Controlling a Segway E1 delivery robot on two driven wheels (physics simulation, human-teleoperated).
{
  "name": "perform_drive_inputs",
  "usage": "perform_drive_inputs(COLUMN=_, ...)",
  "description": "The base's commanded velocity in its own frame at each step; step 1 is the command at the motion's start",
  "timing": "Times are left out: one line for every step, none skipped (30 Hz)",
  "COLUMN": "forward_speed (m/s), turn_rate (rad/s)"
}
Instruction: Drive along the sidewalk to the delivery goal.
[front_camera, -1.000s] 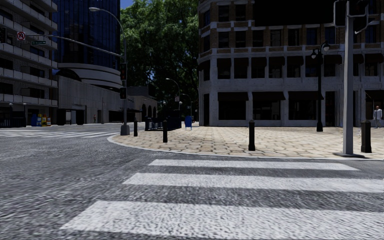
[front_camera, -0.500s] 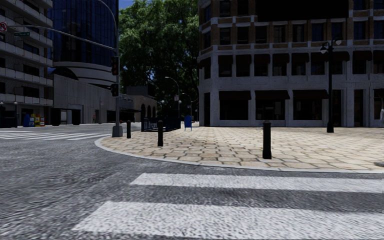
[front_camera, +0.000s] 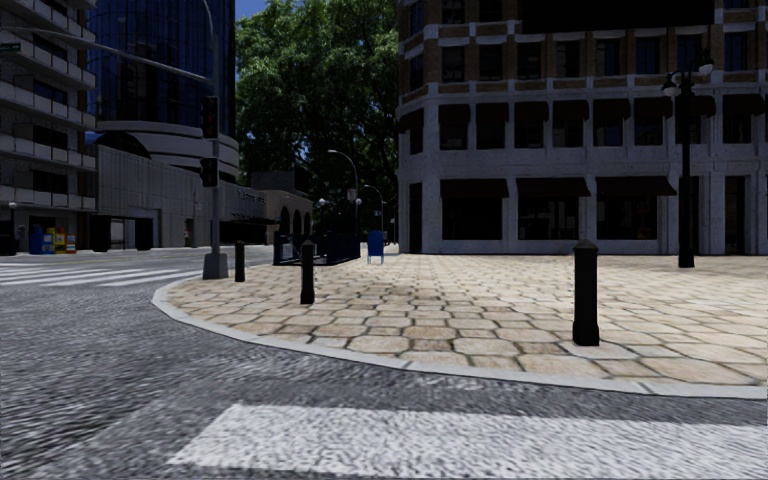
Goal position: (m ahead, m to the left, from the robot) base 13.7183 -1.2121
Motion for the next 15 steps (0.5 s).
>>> perform_drive_inputs(forward_speed=2.00, turn_rate=0.00)
perform_drive_inputs(forward_speed=2.00, turn_rate=0.00)
perform_drive_inputs(forward_speed=2.00, turn_rate=0.00)
perform_drive_inputs(forward_speed=2.00, turn_rate=0.00)
perform_drive_inputs(forward_speed=2.00, turn_rate=0.00)
perform_drive_inputs(forward_speed=2.00, turn_rate=0.00)
perform_drive_inputs(forward_speed=2.00, turn_rate=0.00)
perform_drive_inputs(forward_speed=2.00, turn_rate=0.00)
perform_drive_inputs(forward_speed=2.00, turn_rate=0.00)
perform_drive_inputs(forward_speed=2.00, turn_rate=-0.42)
perform_drive_inputs(forward_speed=2.00, turn_rate=-0.60)
perform_drive_inputs(forward_speed=2.00, turn_rate=-0.68)
perform_drive_inputs(forward_speed=2.00, turn_rate=-0.68)
perform_drive_inputs(forward_speed=2.00, turn_rate=-0.70)
perform_drive_inputs(forward_speed=2.00, turn_rate=-0.21)
